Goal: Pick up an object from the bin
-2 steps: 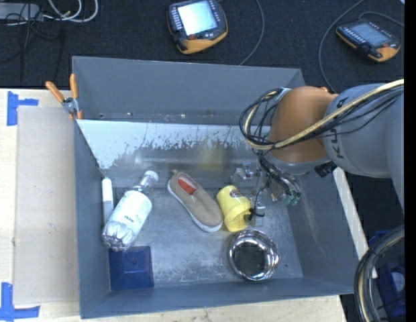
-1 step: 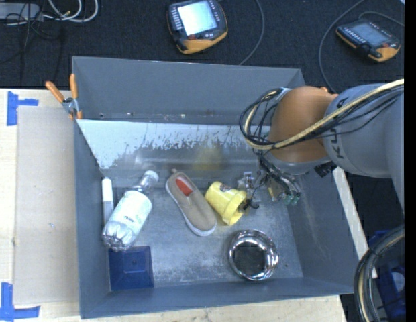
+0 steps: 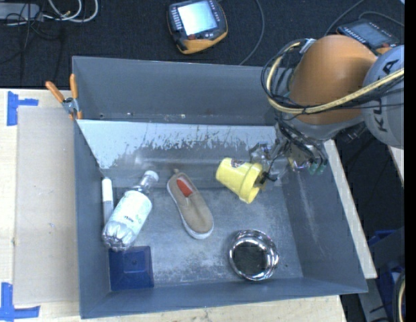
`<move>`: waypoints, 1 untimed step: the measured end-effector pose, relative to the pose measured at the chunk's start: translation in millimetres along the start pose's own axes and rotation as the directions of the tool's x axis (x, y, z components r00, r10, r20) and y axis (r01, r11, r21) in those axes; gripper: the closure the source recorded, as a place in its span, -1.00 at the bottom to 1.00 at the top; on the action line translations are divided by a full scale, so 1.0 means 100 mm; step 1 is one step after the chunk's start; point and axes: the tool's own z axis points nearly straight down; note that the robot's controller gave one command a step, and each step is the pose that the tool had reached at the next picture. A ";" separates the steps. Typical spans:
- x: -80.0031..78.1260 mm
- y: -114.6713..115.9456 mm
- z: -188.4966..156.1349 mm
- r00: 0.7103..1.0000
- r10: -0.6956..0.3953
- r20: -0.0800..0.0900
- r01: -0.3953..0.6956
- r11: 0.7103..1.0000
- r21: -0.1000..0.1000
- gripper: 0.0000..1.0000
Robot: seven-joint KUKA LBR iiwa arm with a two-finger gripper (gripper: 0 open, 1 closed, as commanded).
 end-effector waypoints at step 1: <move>-0.08 -0.03 0.06 0.837 -0.547 0.002 0.547 0.837 0.001 1.00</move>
Offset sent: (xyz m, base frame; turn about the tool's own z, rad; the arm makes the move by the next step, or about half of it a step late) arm 0.0073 -0.0022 -0.0051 -0.5789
